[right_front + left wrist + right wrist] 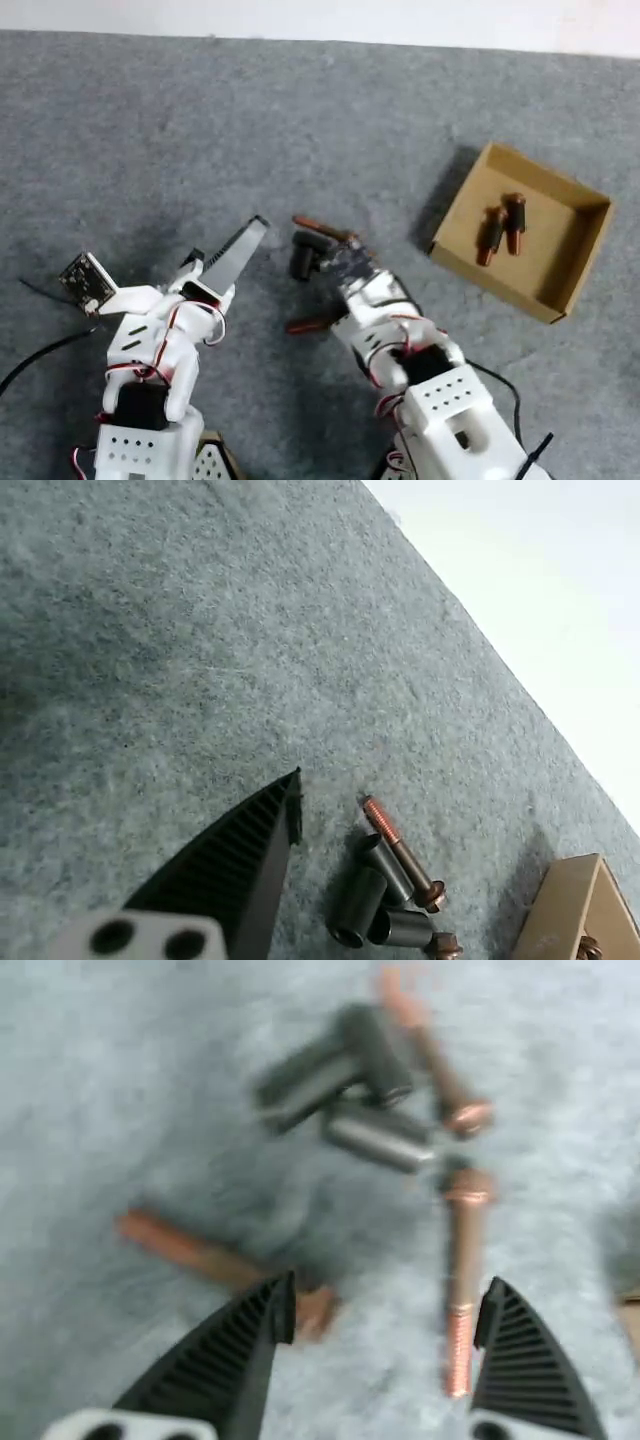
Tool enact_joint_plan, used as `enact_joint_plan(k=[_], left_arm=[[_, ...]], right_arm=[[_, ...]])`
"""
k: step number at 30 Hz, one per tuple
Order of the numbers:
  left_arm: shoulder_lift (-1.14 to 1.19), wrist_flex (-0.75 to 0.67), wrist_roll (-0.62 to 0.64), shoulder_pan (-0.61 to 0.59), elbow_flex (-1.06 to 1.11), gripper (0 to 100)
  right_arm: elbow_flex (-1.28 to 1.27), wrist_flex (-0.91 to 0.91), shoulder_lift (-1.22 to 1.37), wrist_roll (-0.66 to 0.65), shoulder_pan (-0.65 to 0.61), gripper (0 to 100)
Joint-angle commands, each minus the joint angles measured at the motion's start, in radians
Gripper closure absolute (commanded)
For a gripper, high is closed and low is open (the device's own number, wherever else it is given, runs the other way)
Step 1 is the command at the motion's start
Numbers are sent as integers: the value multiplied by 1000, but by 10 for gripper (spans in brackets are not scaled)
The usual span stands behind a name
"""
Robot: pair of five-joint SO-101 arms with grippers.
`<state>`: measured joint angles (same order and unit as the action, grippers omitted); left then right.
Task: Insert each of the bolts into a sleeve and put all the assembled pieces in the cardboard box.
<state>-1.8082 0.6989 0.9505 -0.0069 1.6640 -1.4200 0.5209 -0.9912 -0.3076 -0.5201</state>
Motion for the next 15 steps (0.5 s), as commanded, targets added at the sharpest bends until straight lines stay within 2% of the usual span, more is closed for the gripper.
enact_joint_plan(k=[1, 8, 15], left_arm=[[-12, -20, -11, -8, -4, 352], [-12, -20, -11, -7, -2, 352], [-12, -20, -11, -10, -1, 352]], right_arm=[[47, -64, 4, -12, 50, 735], [68, -82, 56, -18, 73, 735], [232, -119, 409, -25, 119, 735]])
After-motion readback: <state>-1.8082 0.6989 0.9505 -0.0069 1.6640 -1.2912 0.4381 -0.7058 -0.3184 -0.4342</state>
